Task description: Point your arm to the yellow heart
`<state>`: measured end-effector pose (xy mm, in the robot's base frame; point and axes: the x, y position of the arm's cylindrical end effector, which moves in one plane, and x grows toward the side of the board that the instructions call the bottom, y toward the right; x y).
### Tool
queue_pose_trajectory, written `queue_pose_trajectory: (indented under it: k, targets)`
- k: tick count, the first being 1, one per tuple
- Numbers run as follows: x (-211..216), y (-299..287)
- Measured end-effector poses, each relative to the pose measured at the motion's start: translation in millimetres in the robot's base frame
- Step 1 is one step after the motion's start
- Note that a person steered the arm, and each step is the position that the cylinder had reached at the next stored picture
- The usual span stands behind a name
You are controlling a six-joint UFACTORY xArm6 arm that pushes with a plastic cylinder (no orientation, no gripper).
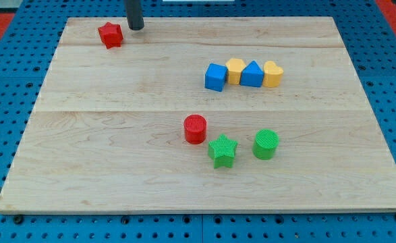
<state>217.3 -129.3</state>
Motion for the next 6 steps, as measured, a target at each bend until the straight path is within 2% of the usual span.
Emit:
queue_pose_trajectory:
  k: [1,2,3,4,5,6]
  targets:
    - [0,0]
    - [12,40]
    - [18,147]
    - [54,258]
    - [124,331]
    - [178,324]
